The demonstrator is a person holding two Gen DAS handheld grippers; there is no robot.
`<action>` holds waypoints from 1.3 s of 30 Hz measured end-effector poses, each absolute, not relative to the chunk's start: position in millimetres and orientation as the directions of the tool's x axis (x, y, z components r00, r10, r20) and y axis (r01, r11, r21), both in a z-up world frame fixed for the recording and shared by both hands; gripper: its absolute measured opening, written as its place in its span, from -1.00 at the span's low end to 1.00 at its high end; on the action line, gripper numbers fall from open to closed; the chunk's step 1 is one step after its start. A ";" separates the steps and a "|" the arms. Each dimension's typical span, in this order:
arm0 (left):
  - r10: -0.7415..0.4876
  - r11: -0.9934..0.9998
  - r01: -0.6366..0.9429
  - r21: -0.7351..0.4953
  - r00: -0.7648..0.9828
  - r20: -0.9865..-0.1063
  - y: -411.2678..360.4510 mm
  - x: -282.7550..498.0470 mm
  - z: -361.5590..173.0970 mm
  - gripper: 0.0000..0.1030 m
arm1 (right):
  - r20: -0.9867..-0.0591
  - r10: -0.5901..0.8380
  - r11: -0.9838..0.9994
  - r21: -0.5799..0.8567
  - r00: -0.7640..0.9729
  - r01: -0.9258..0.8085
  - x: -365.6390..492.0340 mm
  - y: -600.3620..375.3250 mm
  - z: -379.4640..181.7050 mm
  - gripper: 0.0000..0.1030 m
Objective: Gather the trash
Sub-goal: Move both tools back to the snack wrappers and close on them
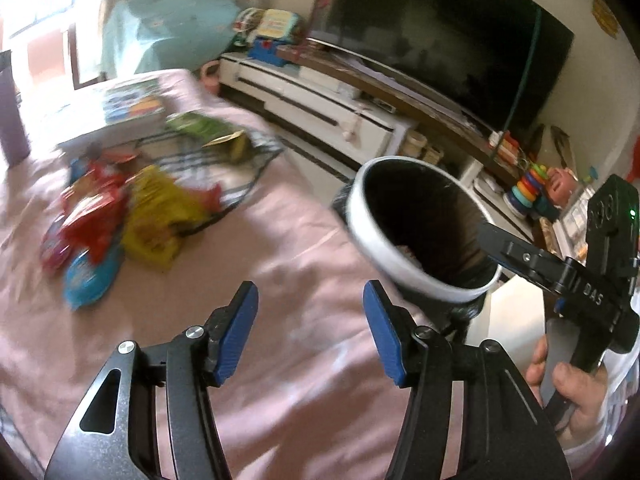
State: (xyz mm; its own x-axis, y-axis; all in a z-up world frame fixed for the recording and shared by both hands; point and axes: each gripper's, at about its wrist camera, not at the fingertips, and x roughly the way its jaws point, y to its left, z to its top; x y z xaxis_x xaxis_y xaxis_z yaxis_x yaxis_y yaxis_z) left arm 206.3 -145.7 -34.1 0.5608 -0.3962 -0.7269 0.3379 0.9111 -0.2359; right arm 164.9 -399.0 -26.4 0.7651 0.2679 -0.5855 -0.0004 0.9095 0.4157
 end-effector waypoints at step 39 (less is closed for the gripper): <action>-0.338 0.925 0.069 -0.374 0.598 -0.727 27.6 240.6 -44.9 0.07 | -0.623 0.447 0.894 0.339 0.641 -0.294 219.8 -202.6 -47.8 0.66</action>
State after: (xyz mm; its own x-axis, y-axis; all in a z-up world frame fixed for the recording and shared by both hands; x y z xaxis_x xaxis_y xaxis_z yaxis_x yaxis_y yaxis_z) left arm 240.6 27.6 -44.9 0.5979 -0.3384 -0.7266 0.0692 0.9249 -0.3738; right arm 219.8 -202.6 -47.8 0.6415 0.4471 -0.6234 -0.2937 0.8938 0.3388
